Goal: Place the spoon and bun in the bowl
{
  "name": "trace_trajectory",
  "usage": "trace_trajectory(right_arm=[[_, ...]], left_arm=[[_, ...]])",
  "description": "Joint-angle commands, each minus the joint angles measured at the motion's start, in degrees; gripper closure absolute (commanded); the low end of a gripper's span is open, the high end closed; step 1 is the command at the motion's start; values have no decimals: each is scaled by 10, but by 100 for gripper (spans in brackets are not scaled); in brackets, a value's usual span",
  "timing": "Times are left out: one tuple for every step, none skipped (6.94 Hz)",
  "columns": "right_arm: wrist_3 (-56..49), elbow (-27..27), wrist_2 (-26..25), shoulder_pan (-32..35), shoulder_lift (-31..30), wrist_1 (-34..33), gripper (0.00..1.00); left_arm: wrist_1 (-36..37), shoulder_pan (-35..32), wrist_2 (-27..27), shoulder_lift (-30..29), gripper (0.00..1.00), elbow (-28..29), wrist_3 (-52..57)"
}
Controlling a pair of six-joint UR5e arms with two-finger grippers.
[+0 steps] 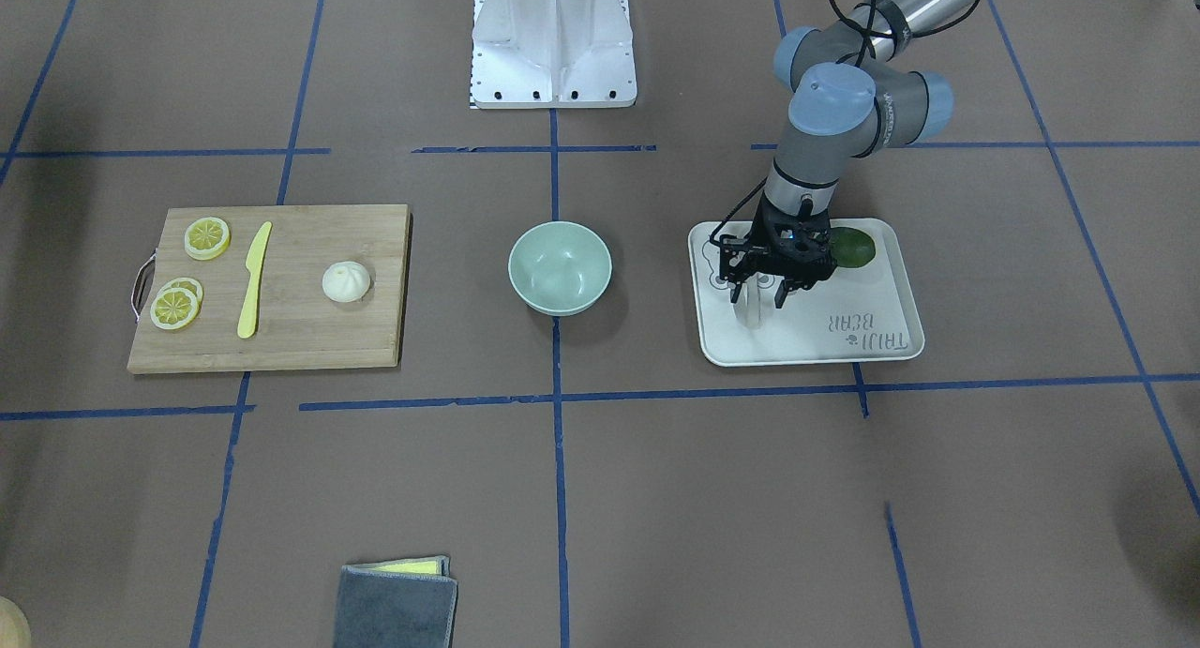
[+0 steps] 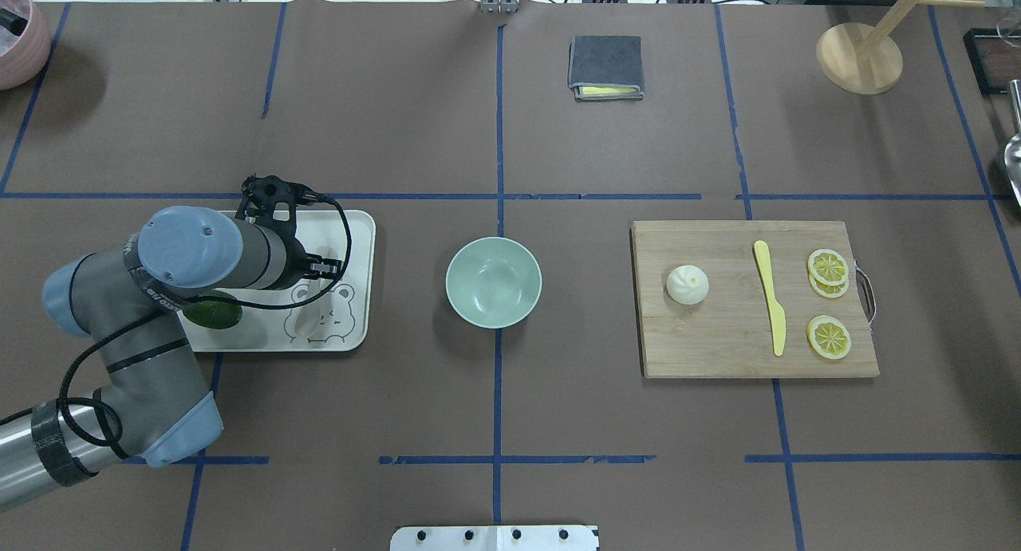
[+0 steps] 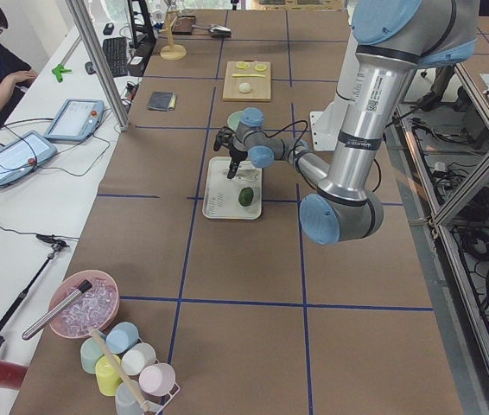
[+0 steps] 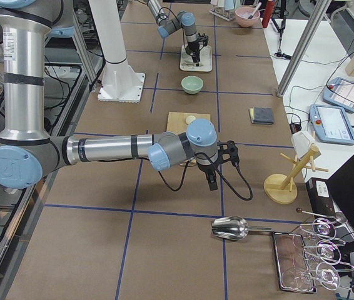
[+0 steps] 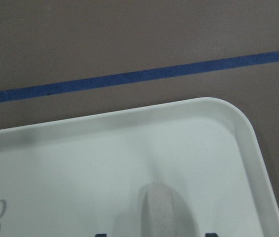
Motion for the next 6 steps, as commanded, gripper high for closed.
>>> trace_trajectory(right_arm=[[0,0,-2,0,0,0,0],[0,0,-1,-1,1,0,0],[1,0,-1,0,0,1,0],[2,0,-1,-1,0,1,0],[2,0,-1,0,1,1,0],[2,0,-1,0,0,0,0]], left_arm=[[0,0,-1,0,100,-5,-6],[0,0,-1,-1,100,-8,-38],[2,-1,-2,-8,100,-20,-70],[10,-2,-2,-13,100,-26,-106],[72,-3,-1,-60,100,-26,-142],[162,-2,0,-124,100,-25,-176]])
